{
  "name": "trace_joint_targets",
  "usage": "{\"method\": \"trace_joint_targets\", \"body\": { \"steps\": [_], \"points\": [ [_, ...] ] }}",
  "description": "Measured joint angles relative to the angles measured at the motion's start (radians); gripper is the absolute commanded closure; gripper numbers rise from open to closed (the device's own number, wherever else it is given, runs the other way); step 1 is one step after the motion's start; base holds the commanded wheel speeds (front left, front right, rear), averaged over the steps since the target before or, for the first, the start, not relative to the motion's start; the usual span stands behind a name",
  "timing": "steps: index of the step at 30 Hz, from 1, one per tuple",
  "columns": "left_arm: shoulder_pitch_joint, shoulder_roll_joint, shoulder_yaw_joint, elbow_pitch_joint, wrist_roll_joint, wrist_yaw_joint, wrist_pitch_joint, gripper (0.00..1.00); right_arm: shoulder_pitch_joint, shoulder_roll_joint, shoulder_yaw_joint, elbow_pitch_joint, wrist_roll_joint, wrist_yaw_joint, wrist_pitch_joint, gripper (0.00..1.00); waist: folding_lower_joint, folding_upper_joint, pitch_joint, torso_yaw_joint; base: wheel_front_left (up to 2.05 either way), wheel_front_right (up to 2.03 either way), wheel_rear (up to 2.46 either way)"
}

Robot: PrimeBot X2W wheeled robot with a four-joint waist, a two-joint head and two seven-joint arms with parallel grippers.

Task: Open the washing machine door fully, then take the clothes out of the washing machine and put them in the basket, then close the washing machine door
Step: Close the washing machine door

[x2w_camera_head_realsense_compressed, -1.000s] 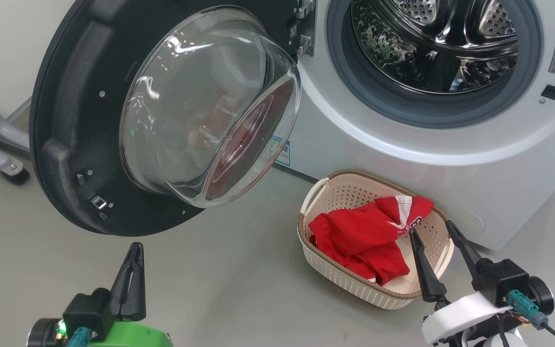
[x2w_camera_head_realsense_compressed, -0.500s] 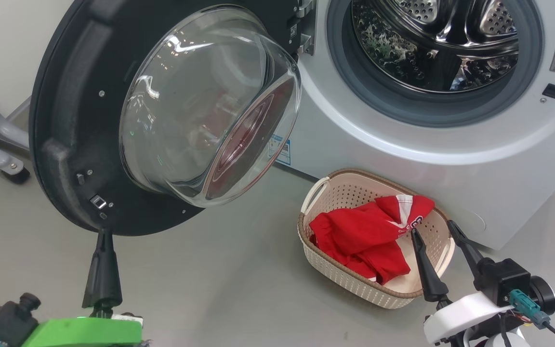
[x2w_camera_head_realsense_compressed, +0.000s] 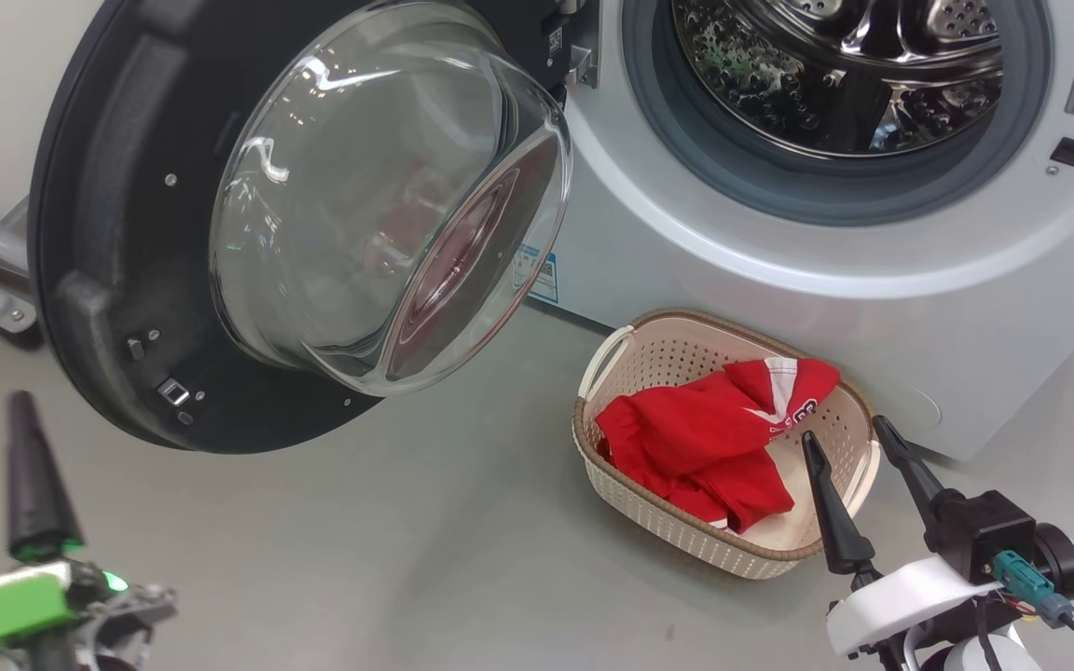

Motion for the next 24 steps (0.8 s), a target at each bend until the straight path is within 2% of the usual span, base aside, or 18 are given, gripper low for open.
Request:
{"method": "trace_joint_targets", "body": {
  "steps": [6,12,14,19,24],
  "points": [
    [-0.066,0.001,0.136,0.021,-0.027,0.000,0.000,1.00,-0.015,-0.006,0.000,-0.007,-0.003,0.000,0.004,0.00,0.0000,0.0000,0.015,-0.008,0.00,0.00,0.00],
    [-0.129,0.079,0.244,0.111,-0.086,0.000,0.006,1.00,-0.020,-0.016,-0.003,-0.018,-0.004,0.000,0.014,0.00,0.0000,0.0000,0.031,-0.019,0.00,0.00,0.00],
    [-0.151,0.099,0.267,0.154,-0.115,0.003,0.019,1.00,-0.023,-0.022,-0.006,-0.022,-0.004,0.000,0.019,0.00,0.0000,0.0000,0.038,-0.021,0.00,0.00,0.00],
    [-0.218,0.159,0.298,0.291,-0.165,0.048,0.067,1.00,-0.037,-0.030,-0.007,-0.034,-0.006,0.000,0.028,0.00,0.0000,0.0000,0.058,-0.035,0.00,0.00,0.00],
    [-0.260,0.201,0.280,0.374,-0.196,0.082,0.125,1.00,-0.042,-0.035,-0.007,-0.042,-0.006,0.001,0.035,0.00,0.0000,0.0000,0.075,-0.047,0.00,0.00,0.00]
  ]
}}
